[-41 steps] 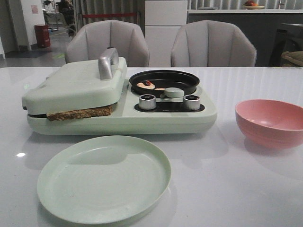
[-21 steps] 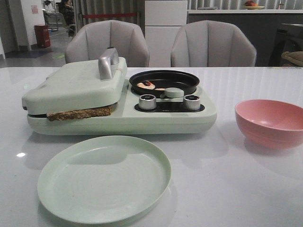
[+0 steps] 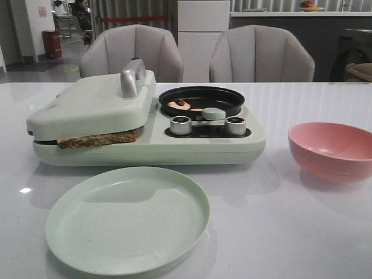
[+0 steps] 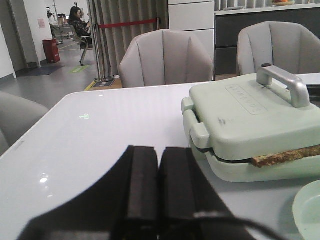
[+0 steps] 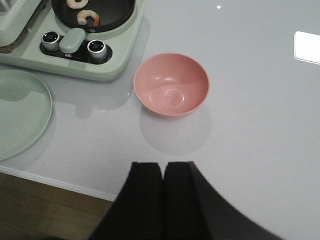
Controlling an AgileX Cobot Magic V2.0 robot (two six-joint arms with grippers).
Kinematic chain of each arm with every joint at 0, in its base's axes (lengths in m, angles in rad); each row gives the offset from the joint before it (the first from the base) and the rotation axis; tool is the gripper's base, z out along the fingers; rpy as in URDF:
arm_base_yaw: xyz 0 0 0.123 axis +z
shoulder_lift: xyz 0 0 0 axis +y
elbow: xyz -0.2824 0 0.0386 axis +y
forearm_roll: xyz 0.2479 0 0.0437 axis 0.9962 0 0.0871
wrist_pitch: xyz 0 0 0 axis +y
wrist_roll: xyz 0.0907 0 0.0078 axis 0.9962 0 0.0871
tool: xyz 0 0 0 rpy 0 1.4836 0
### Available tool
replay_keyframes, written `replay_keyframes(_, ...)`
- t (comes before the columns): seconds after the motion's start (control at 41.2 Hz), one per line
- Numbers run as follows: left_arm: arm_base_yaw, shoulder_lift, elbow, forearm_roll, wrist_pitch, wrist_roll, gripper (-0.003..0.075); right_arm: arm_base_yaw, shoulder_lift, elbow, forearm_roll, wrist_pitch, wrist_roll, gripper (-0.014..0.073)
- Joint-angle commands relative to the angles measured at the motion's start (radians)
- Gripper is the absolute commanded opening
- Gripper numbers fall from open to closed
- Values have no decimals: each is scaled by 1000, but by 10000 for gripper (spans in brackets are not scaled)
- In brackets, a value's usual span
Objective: Make breakfast with bread and shrimp
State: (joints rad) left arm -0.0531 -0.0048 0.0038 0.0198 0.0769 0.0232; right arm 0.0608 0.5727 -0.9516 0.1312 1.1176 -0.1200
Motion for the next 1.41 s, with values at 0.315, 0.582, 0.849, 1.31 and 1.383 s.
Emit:
replay_keyframes(0.315, 45, -24, 30, 3, -102, -68, 102, 0, 3, -26, 7, -74, -1, -32)
replay_keyframes(0.582, 45, -24, 30, -20, -174, -68, 102, 0, 3, -26, 7, -74, -1, -32)
replay_keyframes(0.849, 45, -24, 30, -20, -200, -68, 102, 0, 3, -26, 7, -74, -1, -32)
replay_keyframes(1.31, 27, -24, 30, -20, -200, -68, 102, 0, 3, -26, 7, -74, -1, -32)
replay_keyframes(1.383, 22, -24, 30, -20, -200, -68, 102, 0, 3, -26, 7, -74, -1, -32)
